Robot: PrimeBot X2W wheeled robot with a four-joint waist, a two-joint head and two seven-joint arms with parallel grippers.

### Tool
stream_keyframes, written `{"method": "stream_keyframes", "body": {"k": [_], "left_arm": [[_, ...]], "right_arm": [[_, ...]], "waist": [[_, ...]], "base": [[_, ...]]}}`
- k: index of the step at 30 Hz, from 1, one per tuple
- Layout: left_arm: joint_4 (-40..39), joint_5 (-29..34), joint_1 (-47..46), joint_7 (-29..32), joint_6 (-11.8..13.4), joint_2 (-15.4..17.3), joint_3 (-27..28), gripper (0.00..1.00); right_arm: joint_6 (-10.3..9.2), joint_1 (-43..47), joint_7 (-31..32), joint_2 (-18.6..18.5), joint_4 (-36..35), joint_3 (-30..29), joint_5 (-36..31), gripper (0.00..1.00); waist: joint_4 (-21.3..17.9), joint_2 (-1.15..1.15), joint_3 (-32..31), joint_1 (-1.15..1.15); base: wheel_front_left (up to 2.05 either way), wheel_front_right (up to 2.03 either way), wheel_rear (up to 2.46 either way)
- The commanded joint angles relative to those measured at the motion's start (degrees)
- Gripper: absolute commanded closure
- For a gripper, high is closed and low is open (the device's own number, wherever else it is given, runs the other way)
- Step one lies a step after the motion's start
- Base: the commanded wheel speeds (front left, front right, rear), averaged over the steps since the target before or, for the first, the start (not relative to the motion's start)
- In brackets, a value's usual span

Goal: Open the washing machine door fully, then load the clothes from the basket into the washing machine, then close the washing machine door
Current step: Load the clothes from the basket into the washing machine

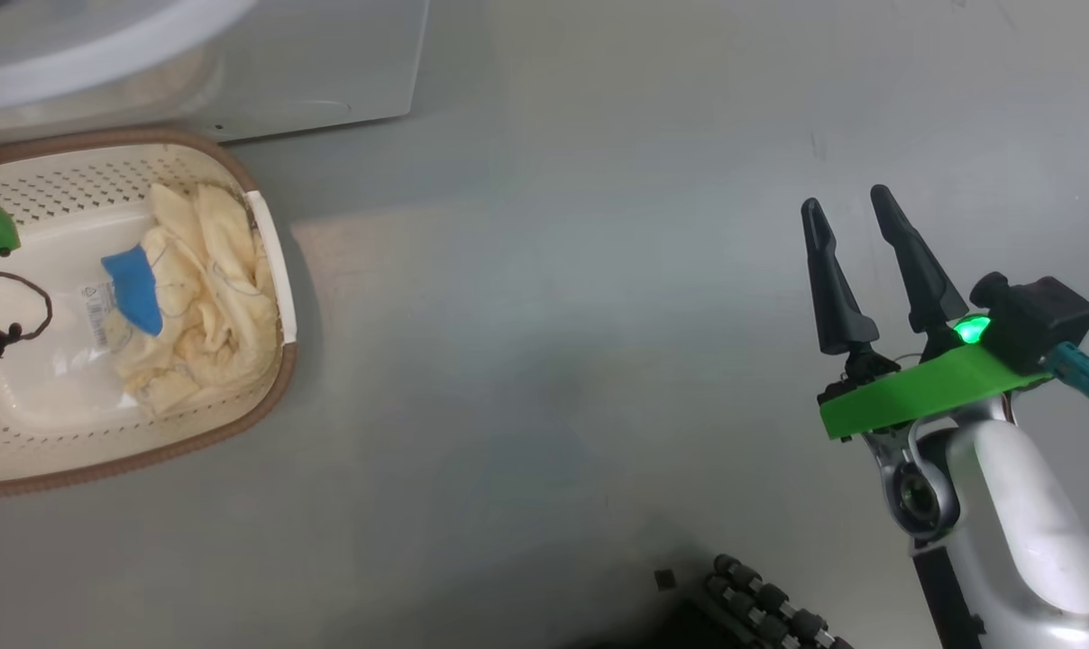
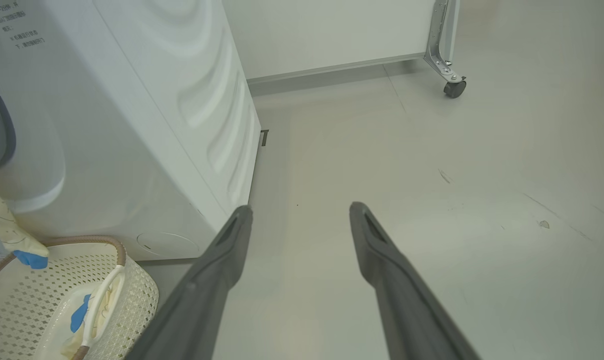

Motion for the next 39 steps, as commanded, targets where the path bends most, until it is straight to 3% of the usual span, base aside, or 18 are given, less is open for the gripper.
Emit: {"method": "stream_keyframes", "body": {"k": [1,12,21,30,39], "left_arm": [[-2.11,-0.16,0.3,-0.37,-0.08,3.26,1.23,1.0],[-22.06,1.11,9.33,-0.39,0.39,2.84,6.04,1.0],[-32.26,2.56,8.67,-0.4,-0.21,4.42,6.95,1.0],[-37.32,2.51,-4.74,9.19,-2.48,9.87,3.56,1.0],[-34.49,1.97,-22.97,16.21,-3.41,14.43,-1.12,1.0]], "right_arm": [[-0.16,-0.32,-0.37,-0.12,-1.49,0.59,-0.13,0.0],[-0.16,-0.12,-0.37,-0.12,-0.89,0.91,-0.3,0.0],[-0.16,-0.08,-0.37,-0.12,-0.43,1.63,-0.24,0.0],[-0.16,-1.04,-0.37,-0.12,-1.26,2.77,2.46,0.0],[-0.16,-3.15,-0.37,-0.12,-1.51,6.25,6.46,0.0]], "waist": [[0.43,0.0,-0.41,0.0],[3.29,0.0,-3.12,0.0],[3.52,0.0,-3.13,0.0],[1.07,0.0,1.63,0.0],[-3.41,0.0,7.31,0.0]], "base": [[0.0,0.0,0.0],[0.0,0.0,0.0],[0.0,0.0,0.0],[0.0,0.0,0.0],[0.0,0.0,0.0]]}}
